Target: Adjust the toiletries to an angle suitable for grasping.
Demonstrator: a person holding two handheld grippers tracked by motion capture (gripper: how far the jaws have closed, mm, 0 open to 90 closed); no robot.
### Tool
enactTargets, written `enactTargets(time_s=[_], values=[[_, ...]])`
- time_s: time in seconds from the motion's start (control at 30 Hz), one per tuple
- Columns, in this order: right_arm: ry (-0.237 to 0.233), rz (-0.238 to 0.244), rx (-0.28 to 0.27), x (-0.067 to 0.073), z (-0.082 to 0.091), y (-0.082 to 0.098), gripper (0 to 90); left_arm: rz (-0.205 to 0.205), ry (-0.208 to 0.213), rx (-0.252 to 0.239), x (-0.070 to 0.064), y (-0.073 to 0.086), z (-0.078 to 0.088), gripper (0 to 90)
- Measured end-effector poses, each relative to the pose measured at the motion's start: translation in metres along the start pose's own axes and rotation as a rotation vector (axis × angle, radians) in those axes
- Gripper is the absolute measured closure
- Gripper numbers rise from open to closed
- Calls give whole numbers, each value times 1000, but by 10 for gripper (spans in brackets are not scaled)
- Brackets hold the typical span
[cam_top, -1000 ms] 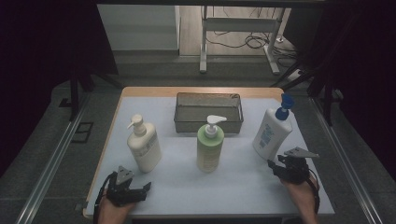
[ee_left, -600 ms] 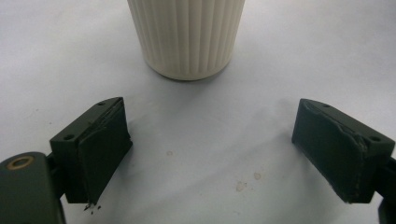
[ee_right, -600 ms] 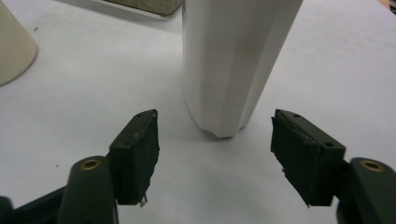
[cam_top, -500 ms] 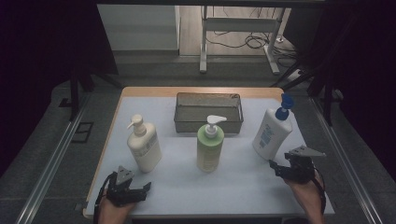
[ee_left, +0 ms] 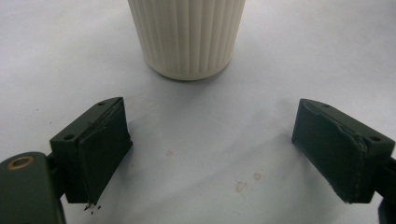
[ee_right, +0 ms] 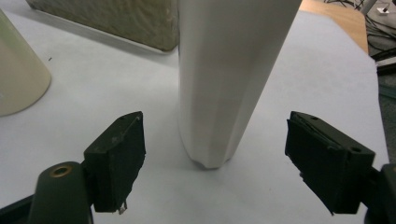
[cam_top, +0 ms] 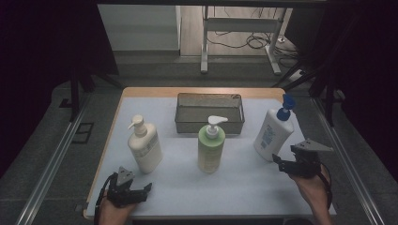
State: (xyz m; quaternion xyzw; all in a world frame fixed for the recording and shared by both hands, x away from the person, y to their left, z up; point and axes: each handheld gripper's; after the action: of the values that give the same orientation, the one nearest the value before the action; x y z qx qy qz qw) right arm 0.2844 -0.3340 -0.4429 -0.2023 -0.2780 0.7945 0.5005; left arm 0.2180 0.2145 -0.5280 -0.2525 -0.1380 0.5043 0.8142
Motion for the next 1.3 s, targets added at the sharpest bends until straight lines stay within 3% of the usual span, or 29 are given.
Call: enactTargets(time_s=[0.43, 0.7, 1.3], values=[[-4, 24, -13, -2, 4, -23, 183, -1, 0, 1, 0, 0, 0, 107], [-19, 10, -20, -6, 3, -33, 187, -1, 0, 1, 0, 0, 0, 106], [-23, 23, -6, -5, -12, -61, 214, 1, 0, 0, 0, 0, 0, 106]])
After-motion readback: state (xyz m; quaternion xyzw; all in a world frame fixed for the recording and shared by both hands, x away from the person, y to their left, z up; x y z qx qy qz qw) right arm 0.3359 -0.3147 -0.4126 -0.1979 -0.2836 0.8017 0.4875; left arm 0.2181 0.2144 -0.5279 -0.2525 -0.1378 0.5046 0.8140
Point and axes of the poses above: each handheld gripper's, and its own axes: z roughly backward along the jaws, y roughly out of its underside, x roughly to its left, and after that the axes turned 12 degrees about x, right-handed
